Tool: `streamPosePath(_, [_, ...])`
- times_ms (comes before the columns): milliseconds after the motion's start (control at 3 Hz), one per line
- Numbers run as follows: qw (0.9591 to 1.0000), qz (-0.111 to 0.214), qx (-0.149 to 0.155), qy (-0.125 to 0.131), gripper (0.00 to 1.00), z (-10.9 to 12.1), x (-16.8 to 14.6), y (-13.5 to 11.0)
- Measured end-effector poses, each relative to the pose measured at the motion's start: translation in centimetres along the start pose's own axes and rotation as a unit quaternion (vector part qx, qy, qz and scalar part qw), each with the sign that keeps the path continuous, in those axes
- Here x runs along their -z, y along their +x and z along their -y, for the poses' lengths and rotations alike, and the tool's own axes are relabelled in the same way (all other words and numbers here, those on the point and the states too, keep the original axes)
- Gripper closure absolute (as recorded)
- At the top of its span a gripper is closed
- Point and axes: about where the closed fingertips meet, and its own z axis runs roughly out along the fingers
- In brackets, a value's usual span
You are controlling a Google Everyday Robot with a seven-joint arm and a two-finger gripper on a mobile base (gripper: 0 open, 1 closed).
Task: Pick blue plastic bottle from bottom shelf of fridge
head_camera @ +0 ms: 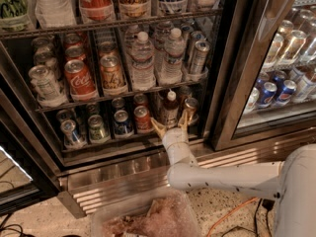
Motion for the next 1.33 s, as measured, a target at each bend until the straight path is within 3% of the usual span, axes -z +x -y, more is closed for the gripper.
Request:
streamPosePath(333, [1.0000,-0.001,0.000,-0.001,0.18,-0.1,0.0,0.1])
streamPosePath(1000, [0.9993,-0.001,0.007,-0.037,0.58,-3.6,2.8,-4.9])
streamPosePath(1333, [0.9987,-0.005,0.008,-0.049,0.62,-4.5,3.0,-6.2])
